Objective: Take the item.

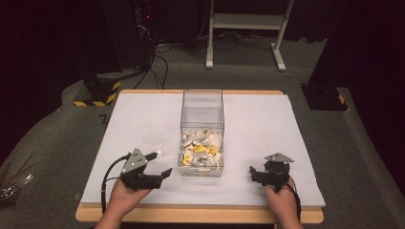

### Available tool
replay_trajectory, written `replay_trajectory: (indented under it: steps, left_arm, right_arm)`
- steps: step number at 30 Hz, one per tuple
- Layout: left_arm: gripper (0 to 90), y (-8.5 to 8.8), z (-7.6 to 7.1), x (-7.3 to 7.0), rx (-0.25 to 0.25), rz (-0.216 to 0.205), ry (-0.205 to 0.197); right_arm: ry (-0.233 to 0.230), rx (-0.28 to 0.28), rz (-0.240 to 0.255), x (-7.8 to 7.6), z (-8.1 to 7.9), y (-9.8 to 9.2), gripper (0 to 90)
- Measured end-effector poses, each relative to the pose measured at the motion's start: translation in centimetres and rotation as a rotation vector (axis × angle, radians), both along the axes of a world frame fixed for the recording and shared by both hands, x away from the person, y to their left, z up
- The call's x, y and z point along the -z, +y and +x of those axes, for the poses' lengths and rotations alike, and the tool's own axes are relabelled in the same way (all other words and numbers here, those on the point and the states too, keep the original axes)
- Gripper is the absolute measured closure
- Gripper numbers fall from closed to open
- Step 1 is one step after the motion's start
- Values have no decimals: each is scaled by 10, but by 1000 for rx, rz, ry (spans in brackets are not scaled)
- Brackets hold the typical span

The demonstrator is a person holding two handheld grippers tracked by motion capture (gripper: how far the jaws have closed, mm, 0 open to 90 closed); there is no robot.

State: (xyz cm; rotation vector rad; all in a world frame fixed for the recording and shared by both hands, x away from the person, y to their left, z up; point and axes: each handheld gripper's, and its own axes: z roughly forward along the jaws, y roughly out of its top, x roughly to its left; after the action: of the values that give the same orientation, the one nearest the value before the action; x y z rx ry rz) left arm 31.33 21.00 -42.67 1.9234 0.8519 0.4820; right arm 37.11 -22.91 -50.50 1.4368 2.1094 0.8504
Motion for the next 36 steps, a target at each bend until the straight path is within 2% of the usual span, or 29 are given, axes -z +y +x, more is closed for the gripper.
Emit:
replay_trajectory:
  steps: [15,27,29,36]
  left_arm:
    - [221,-22,19,-10,51,5,-6]
    - [232,-35,32,-12,73,6,1]
    - [234,-37,34,-12,74,-6,7]
    - [238,-44,42,-11,86,3,15]
  right_arm:
    - [-3,0,1,0,0,0,96]
    - [-2,0,2,0,0,0,96]
    - [-2,0,2,0,0,0,96]
    - [-3,0,2,0,0,0,96]
